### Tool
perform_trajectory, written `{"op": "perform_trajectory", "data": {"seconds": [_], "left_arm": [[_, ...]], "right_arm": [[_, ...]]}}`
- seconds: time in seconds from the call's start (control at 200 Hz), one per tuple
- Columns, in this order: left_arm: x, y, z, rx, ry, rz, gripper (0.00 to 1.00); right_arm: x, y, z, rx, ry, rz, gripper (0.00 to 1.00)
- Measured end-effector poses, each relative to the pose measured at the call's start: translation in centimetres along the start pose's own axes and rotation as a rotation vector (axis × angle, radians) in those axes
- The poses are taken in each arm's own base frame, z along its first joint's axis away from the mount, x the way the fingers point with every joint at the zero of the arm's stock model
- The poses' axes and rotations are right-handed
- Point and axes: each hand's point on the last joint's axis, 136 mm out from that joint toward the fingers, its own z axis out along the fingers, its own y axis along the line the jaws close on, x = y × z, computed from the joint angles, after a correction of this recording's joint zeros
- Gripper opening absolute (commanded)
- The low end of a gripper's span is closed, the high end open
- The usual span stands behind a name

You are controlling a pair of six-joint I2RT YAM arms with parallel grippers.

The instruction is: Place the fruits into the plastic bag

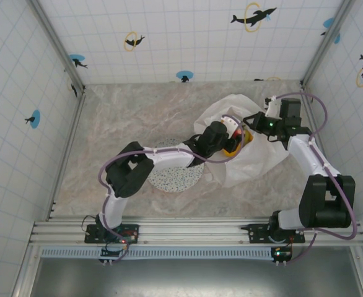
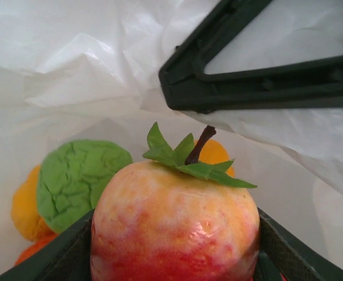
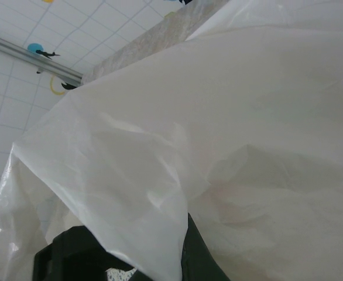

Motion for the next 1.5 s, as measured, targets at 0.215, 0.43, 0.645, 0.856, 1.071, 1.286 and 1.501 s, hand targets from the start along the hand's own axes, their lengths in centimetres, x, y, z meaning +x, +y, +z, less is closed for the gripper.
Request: {"op": "perform_trajectory", "data": {"seconds": [0.215,0.43,0.645,0.856,1.071,1.286,1.501], "left_arm": [[-0.3,0.8,2.4,-0.010,-0.041,-0.001,0.61],[-0.5,0.5,4.4,0.009,-0.071,0.011,0.68],[-1.4,0.3,5.2,0.010,-0.092,0.014,0.78],[-1.8,0.3,5.3,0.011,-0.091,0.010,0.83],[-0.6,0.0,3.7,0.038,-0.050,-0.010,0.86],[-1.3,-0.9,0.2,0.099,-0.043,-0.036,0.87],[-0.7,-2.0,-4.1,0.173,-0.013,-0.067,0.82]], "right_arm": [[-0.7,0.1,-0.2,0.013,-0.036,0.010,0.00],[-1.7,0.8,-0.5,0.005,-0.079,0.009,0.00],[-1.6,0.5,-0.5,0.012,-0.084,0.018,0.00],[-1.4,0.3,-0.4,0.016,-0.080,0.022,0.00],[-0.9,-0.3,-0.3,0.025,-0.071,0.034,0.00],[-0.6,-1.1,-0.5,0.035,-0.069,0.048,0.00],[-0.5,-1.5,-0.6,0.037,-0.067,0.043,0.00]]}}
